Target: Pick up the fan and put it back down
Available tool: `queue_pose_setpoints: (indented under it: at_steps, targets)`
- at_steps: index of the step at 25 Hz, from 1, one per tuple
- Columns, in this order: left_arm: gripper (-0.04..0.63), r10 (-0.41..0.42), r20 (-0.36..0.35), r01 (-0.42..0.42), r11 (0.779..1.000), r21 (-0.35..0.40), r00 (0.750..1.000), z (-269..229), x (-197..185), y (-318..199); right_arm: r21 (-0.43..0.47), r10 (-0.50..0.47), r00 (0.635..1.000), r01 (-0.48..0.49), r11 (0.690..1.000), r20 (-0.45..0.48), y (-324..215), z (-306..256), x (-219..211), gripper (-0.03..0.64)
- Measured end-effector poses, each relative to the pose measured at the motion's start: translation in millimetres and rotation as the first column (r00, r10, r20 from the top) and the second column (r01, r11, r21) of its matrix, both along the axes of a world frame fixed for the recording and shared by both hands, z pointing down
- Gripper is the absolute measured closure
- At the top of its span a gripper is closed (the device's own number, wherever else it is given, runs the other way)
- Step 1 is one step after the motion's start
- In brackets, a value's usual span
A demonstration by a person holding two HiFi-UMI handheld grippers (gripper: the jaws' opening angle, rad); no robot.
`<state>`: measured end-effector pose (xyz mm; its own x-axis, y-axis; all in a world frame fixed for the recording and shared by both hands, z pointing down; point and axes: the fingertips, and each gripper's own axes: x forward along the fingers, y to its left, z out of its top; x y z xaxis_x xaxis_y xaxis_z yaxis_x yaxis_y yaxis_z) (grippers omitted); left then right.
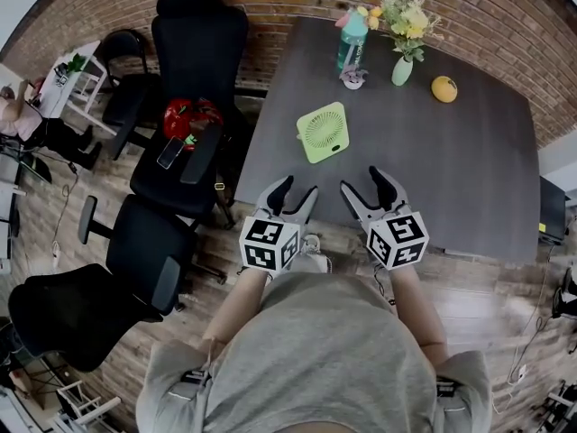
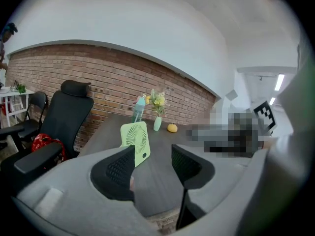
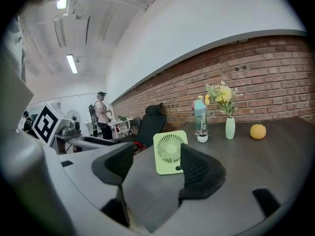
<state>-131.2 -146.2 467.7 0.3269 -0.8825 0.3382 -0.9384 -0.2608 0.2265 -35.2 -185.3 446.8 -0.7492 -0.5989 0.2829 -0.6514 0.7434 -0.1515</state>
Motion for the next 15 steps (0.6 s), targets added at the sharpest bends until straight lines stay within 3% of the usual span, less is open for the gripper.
queue_pose_setpoints:
  at_steps: [15]
  targets:
    - [0.347,0.075,-0.003,-0.075,0.99,-0.123,0.997,55,-9,-77,-0.053,-0.01,0.998,0.006,0.999,-0.067,-93,37,-34,0.313]
